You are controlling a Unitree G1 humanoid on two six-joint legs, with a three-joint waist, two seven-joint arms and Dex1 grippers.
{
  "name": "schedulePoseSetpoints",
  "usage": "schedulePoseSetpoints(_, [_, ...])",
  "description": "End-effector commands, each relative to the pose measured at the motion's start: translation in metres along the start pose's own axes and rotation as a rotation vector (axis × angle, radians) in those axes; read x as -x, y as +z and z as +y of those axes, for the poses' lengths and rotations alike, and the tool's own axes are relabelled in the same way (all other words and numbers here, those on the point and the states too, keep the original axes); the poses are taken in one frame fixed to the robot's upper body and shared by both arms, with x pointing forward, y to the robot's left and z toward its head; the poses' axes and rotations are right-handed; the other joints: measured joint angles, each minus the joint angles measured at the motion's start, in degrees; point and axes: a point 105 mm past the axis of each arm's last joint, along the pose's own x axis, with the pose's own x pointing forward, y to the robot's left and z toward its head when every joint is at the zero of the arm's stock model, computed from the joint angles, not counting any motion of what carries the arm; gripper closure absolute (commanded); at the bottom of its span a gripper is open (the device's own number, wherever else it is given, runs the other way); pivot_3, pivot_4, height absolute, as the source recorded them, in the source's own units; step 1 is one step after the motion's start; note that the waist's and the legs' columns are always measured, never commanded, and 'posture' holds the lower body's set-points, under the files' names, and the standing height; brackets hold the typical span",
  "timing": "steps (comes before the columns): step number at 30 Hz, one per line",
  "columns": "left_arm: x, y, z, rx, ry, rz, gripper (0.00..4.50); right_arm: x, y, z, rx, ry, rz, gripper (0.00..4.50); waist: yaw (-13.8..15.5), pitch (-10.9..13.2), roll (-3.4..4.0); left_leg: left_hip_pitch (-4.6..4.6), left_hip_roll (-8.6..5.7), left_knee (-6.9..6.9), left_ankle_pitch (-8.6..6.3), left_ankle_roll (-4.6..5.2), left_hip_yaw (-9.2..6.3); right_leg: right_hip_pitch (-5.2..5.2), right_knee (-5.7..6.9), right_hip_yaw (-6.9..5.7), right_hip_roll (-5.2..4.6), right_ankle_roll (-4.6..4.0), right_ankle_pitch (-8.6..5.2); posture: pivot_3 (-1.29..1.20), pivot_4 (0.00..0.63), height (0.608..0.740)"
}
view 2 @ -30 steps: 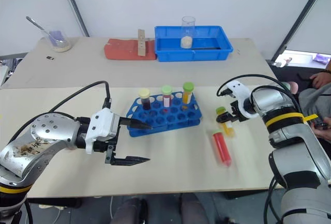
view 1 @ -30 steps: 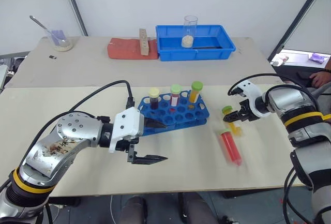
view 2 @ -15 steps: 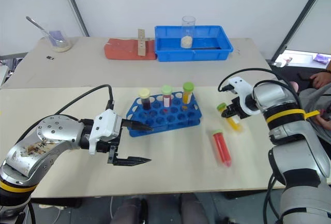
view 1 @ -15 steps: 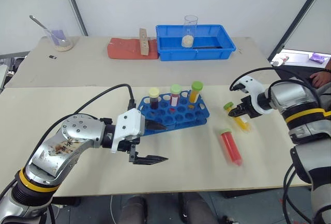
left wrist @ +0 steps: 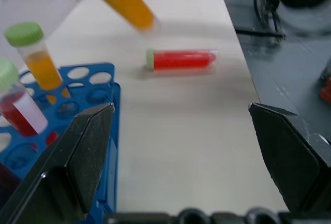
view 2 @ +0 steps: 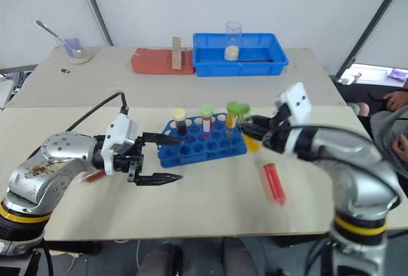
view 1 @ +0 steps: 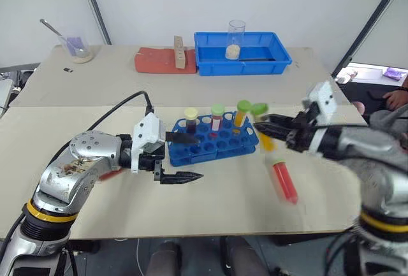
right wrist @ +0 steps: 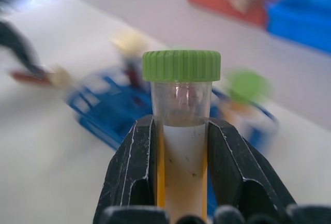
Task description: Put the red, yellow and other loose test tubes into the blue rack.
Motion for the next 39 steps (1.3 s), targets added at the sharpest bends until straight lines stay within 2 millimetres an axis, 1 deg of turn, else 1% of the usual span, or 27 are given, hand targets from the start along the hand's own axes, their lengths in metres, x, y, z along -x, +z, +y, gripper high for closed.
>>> schedulePoseSetpoints(1, [0.004, 0.010, 0.003, -0.012, 0.012, -0.042, 0.00, -0.005, 0.011, -0.005, 0.124, -0.150, -0.158, 3.51, -0.01, -0.01, -0.01, 0.00, -0.01, 0.01, 0.00, 0.00, 0.01, 0.01, -0.05, 0.01, -0.01, 0.00, 0.01, 0.00, 0.150, 0.740])
schedulePoseSetpoints(4, [0.005, 0.005, 0.002, -0.013, 0.004, -0.009, 0.00, -0.016, -0.002, -0.009, 0.141, -0.206, -0.196, 3.51, -0.17, -0.01, -0.01, -0.01, -0.03, -0.01, 0.00, 0.00, 0.04, 0.00, -0.07, 0.03, -0.03, -0.01, 0.01, 0.00, 0.150, 0.740])
schedulePoseSetpoints(8, [0.006, 0.004, 0.001, -0.007, -0.002, 0.006, 0.00, -0.026, -0.019, -0.011, 0.152, -0.238, -0.215, 3.51, -0.39, -0.01, -0.01, -0.01, -0.02, -0.02, 0.00, 0.00, 0.03, 0.00, -0.06, 0.02, -0.02, -0.06, 0.02, 0.00, 0.150, 0.740])
schedulePoseSetpoints(13, [0.003, 0.002, -0.002, -0.003, -0.005, 0.011, 0.00, -0.033, -0.030, -0.018, 0.159, -0.276, -0.234, 3.51, -0.69, -0.01, -0.01, 0.01, -0.01, -0.04, 0.00, 0.00, 0.02, 0.00, -0.06, 0.02, -0.02, -0.07, 0.01, 0.00, 0.150, 0.740])
schedulePoseSetpoints(18, [0.003, -0.002, -0.004, 0.007, -0.001, 0.010, 0.00, -0.040, -0.040, -0.019, 0.175, -0.290, -0.234, 3.52, -0.84, -0.01, -0.01, 0.02, -0.01, -0.07, 0.00, 0.00, 0.01, 0.01, -0.06, 0.01, -0.02, -0.09, 0.00, 0.00, 0.150, 0.740])
schedulePoseSetpoints(23, [0.003, -0.004, -0.007, 0.018, 0.002, 0.005, 0.00, -0.045, -0.044, -0.017, 0.176, -0.322, -0.254, 3.52, -0.86, -0.01, -0.01, 0.05, 0.00, -0.07, 0.00, 0.00, 0.01, 0.02, -0.04, 0.01, -0.01, -0.10, 0.00, 0.00, 0.150, 0.740])
schedulePoseSetpoints(27, [0.004, -0.006, -0.006, 0.031, 0.014, 0.006, 0.00, -0.049, -0.045, -0.007, 0.166, -0.320, -0.274, 3.52, -0.86, -0.01, -0.01, 0.06, 0.00, -0.07, 0.00, 0.00, 0.01, 0.02, -0.05, 0.02, -0.01, -0.11, -0.01, 0.00, 0.150, 0.740])
schedulePoseSetpoints(33, [0.003, -0.007, -0.004, 0.044, 0.037, -0.001, 0.00, -0.049, -0.048, 0.003, 0.182, -0.313, -0.279, 3.52, -0.86, -0.01, 0.00, 0.05, 0.01, -0.07, 0.00, 0.00, 0.01, 0.02, -0.05, 0.02, -0.02, -0.12, -0.02, 0.00, 0.150, 0.740])
schedulePoseSetpoints(39, [0.002, -0.004, -0.002, 0.048, 0.048, -0.010, 0.00, -0.044, -0.051, -0.003, 0.185, -0.374, -0.280, 3.52, -0.84, -0.01, 0.00, 0.07, 0.01, -0.08, 0.00, 0.00, -0.01, 0.02, -0.04, 0.01, -0.01, -0.18, -0.05, 0.00, 0.150, 0.740])
